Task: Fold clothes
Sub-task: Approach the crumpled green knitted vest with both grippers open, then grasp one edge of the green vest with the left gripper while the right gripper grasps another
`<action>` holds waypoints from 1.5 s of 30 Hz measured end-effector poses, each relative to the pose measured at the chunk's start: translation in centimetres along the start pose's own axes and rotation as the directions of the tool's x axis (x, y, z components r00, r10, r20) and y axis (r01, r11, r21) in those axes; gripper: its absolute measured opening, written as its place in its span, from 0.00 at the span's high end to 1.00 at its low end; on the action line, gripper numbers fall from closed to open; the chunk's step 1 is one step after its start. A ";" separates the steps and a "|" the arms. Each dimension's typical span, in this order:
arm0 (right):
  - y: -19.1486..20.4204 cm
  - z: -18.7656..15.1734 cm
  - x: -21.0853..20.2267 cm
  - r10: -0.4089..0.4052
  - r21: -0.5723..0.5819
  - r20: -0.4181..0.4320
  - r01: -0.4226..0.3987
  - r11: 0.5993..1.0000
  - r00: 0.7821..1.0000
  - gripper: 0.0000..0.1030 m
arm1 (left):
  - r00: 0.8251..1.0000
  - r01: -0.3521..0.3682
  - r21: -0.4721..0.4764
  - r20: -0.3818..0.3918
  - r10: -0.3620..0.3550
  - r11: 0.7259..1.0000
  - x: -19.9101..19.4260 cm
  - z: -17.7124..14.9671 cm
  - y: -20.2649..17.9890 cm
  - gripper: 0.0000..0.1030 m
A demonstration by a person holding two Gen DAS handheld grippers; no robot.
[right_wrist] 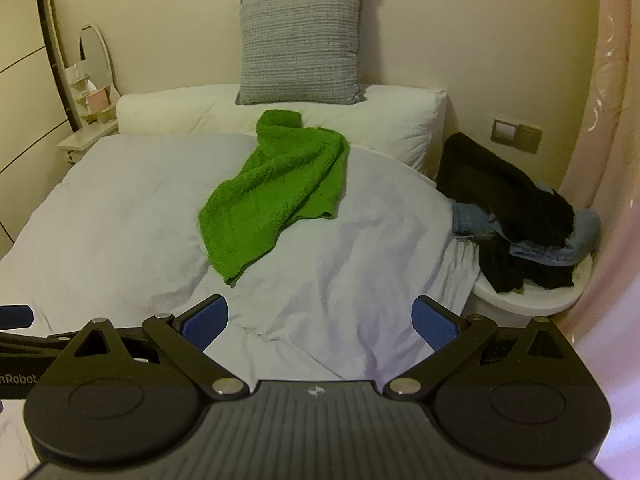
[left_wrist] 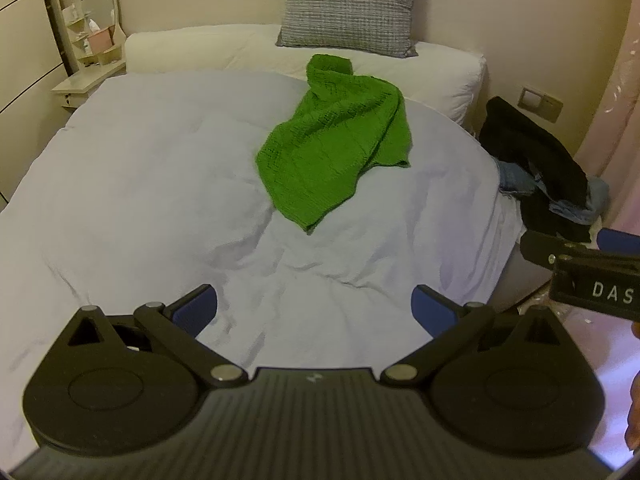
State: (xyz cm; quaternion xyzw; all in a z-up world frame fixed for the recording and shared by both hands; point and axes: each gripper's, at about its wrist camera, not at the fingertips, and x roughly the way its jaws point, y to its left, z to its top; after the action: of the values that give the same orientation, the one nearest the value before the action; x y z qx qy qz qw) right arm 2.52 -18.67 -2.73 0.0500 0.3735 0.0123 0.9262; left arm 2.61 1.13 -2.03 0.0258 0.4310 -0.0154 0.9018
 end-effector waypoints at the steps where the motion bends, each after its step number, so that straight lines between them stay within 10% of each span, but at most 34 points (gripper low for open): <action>1: 0.0 0.2 0.3 0.004 -0.004 -0.002 -0.004 1.000 1.000 0.02 | 1.000 -0.006 -0.007 0.002 0.006 1.000 0.1 0.2 0.1 0.01; 18: -1.7 4.3 8.5 0.036 -0.039 -0.085 -0.040 0.998 0.996 0.02 | 0.997 0.013 -0.099 -0.069 -0.020 0.995 8.5 5.3 -0.2 0.01; 42: -10.8 11.3 31.2 0.139 0.162 -0.321 -0.090 0.983 0.937 0.04 | 0.990 0.039 0.129 -0.141 -0.020 0.991 30.3 13.4 -6.0 0.13; 45: -11.1 12.0 34.3 0.192 0.200 -0.327 -0.131 0.971 0.925 0.15 | 0.986 0.033 0.153 -0.167 -0.007 0.988 32.9 12.5 -5.3 0.30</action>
State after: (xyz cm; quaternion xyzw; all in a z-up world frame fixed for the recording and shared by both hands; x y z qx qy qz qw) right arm 35.42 -28.62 -18.92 0.1586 0.5236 0.0644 0.8346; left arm 32.71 -5.08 -19.99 0.0929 0.5022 -0.0559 0.8579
